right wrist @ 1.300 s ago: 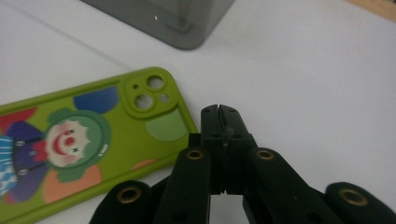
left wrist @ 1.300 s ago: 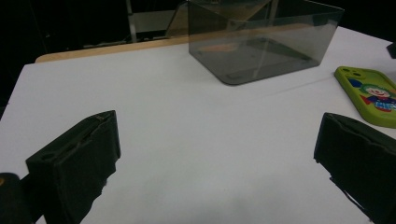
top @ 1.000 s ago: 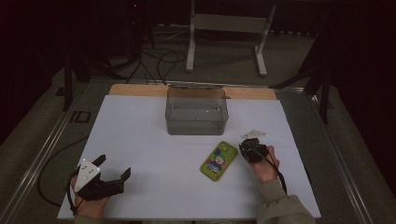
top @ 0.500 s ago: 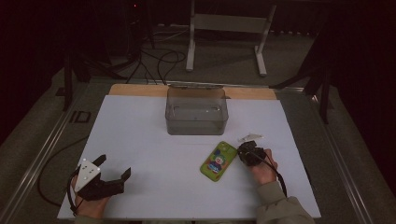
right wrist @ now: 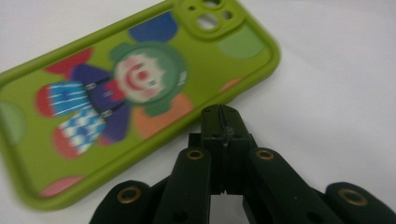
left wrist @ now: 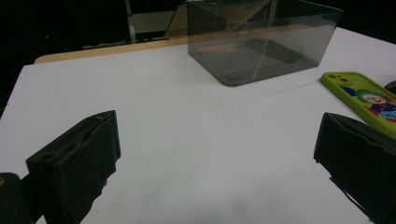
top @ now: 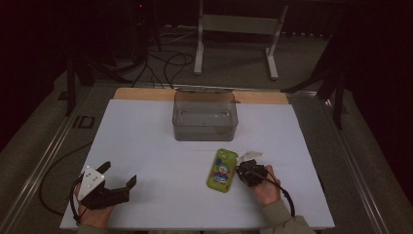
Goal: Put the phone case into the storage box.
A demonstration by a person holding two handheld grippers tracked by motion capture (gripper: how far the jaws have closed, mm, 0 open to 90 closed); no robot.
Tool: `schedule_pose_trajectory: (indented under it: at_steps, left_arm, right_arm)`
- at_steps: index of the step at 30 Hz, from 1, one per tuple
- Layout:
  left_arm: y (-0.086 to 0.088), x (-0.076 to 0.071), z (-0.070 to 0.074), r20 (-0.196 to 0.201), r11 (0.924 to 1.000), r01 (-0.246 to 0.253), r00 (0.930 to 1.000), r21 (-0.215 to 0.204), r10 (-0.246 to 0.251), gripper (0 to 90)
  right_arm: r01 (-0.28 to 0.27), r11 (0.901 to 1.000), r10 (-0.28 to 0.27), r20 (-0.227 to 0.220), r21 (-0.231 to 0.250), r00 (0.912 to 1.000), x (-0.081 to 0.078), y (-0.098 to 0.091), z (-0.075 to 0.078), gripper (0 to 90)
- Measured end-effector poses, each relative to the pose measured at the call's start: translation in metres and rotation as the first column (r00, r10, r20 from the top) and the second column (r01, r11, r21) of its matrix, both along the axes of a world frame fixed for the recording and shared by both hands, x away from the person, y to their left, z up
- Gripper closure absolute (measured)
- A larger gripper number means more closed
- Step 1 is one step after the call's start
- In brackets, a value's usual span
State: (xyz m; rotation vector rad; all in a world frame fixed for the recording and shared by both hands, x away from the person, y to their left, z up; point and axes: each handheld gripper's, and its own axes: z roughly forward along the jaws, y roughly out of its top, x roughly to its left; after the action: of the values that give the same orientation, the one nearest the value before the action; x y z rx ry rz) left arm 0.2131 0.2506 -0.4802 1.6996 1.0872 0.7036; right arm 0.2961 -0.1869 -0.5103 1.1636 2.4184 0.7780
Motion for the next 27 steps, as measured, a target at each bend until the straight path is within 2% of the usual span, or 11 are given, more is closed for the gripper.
schedule_pose_trajectory:
  at_steps: [1, 2, 9, 11, 12, 14, 15, 21, 27]
  left_arm:
    - [0.000, 0.000, 0.000, -0.003, 1.0000, 0.001, 1.0000, 0.004, -0.001, 1.2]
    - [0.000, 0.000, 0.000, -0.004, 1.0000, 0.002, 1.0000, 0.004, -0.002, 1.2]
    - [-0.001, 0.001, 0.000, -0.003, 1.0000, 0.002, 1.0000, 0.005, -0.002, 1.3]
    - [0.000, 0.001, 0.000, -0.002, 1.0000, 0.003, 1.0000, 0.005, -0.003, 1.3]
    - [0.000, 0.001, 0.000, -0.002, 1.0000, 0.003, 1.0000, 0.006, -0.003, 1.3]
    - [0.000, 0.000, 0.000, -0.002, 1.0000, 0.003, 1.0000, 0.004, -0.003, 1.3]
    - [0.000, 0.000, 0.000, -0.001, 1.0000, 0.003, 1.0000, 0.006, -0.003, 1.3]
    - [0.000, 0.000, 0.000, -0.001, 1.0000, 0.002, 1.0000, 0.002, -0.002, 1.3]
    - [0.000, 0.000, 0.000, -0.002, 1.0000, 0.004, 1.0000, 0.005, -0.004, 1.3]
  right_arm:
    - [0.000, 1.0000, 0.000, 0.000, 0.000, 1.0000, 0.000, 0.000, 0.000, 90.0]
    - [-0.025, 0.9993, 0.025, -0.009, 0.026, 0.9996, -0.003, 0.004, 0.000, 90.0]
    - [-0.117, 0.9927, 0.117, -0.003, 0.029, 0.9931, -0.007, 0.035, 0.001, 90.0]
    - [-0.128, 0.9913, 0.128, -0.001, 0.029, 0.9917, -0.008, 0.040, 0.001, 90.0]
    - [-0.158, 0.9871, 0.158, 0.002, 0.026, 0.9874, -0.009, 0.050, 0.002, 90.0]
    - [-0.174, 0.9844, 0.174, 0.006, 0.024, 0.9847, -0.010, 0.055, 0.003, 90.0]
    - [-0.199, 0.9797, 0.199, 0.003, 0.026, 0.9800, -0.012, 0.065, 0.005, 90.0]
    - [-0.240, 0.9705, 0.240, 0.016, 0.019, 0.9707, -0.013, 0.082, 0.005, 90.0]
    - [-0.245, 0.9692, 0.245, 0.009, 0.027, 0.9696, -0.010, 0.081, 0.005, 89.7]
